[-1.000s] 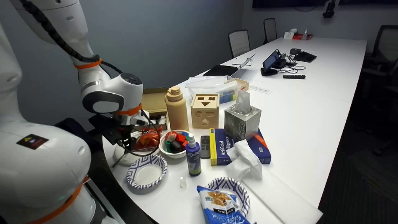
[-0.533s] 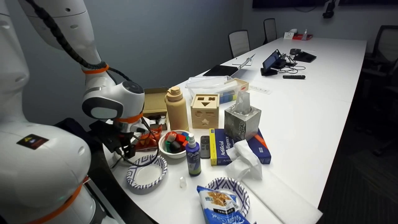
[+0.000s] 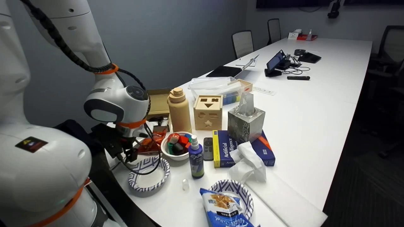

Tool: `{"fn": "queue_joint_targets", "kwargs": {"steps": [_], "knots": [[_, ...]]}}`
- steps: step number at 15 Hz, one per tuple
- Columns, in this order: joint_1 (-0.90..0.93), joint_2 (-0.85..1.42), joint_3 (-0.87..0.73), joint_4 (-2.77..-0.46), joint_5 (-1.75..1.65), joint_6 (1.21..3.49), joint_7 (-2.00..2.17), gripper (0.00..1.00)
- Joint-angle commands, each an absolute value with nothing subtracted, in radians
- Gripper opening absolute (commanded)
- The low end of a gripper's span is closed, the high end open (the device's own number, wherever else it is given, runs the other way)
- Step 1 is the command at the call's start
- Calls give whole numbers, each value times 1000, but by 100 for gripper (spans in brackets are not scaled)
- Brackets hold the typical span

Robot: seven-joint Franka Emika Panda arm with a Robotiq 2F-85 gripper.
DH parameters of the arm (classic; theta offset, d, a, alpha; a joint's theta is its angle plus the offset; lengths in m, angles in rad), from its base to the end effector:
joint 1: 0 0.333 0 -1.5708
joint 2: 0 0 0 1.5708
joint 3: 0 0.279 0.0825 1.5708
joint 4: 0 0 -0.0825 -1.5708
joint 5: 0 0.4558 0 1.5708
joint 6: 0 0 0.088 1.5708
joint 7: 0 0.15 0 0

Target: Pick up the silver spoon and use it to stir the items in the white bowl

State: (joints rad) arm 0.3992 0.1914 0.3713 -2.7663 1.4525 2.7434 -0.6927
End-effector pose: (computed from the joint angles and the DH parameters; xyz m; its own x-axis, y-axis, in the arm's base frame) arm 0.2428 0.2338 -0.0073 0.9773 0.0822 -0.1954 -0.0087 -0.9055 -0.4243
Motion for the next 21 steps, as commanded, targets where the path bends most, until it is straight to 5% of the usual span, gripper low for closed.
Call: {"fn": "queue_joint_targets", "kwargs": {"steps": [1,21], "knots": [[381,199,367,-2766,1524,2709,-790,100],[383,194,362,-2738,1690,2759,-961,100]]}}
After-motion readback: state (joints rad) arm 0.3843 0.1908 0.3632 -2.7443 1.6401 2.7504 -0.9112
